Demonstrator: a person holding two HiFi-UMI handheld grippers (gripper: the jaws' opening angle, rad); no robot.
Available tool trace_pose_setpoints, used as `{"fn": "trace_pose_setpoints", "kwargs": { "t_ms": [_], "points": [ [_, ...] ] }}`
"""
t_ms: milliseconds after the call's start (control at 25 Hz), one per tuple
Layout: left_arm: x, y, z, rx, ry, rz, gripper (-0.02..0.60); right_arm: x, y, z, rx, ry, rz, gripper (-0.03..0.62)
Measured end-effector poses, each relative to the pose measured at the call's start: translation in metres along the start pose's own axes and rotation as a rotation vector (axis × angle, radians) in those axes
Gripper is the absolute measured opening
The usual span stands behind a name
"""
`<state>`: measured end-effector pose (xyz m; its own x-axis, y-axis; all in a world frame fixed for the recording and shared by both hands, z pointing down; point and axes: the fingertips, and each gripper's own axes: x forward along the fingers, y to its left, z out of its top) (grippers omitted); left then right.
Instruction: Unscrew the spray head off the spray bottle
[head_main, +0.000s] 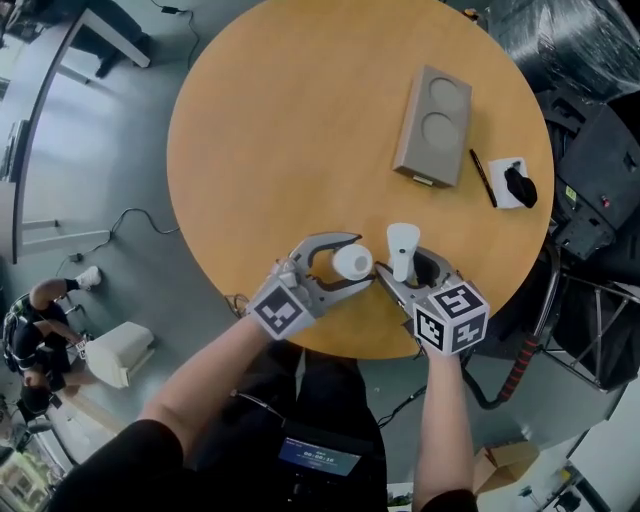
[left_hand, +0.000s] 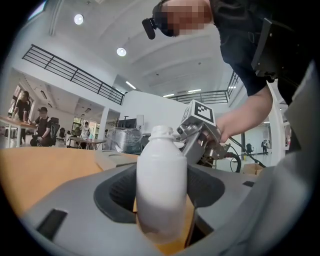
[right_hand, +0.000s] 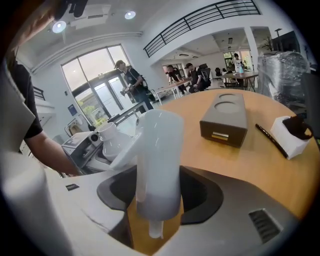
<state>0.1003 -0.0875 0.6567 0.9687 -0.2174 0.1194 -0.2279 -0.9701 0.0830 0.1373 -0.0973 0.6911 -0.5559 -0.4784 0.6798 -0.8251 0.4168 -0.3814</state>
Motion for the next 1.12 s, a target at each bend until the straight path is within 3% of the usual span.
{"fn": "trace_pose_setpoints", "kwargs": {
  "t_ms": [640, 1120],
  "points": [
    [-0.001, 0.010, -0.053, -0.011, 0.083, 0.009, 0.310, 0.036, -0.022, -0.028, 0.057, 0.053, 0.005, 0.251],
    [-0.018, 0.007, -0.062, 0.003, 0.119, 0.002, 0.313, 0.062, -0.020, -0.051, -0.002, 0.134, -0.038, 0.251]
  ]
}}
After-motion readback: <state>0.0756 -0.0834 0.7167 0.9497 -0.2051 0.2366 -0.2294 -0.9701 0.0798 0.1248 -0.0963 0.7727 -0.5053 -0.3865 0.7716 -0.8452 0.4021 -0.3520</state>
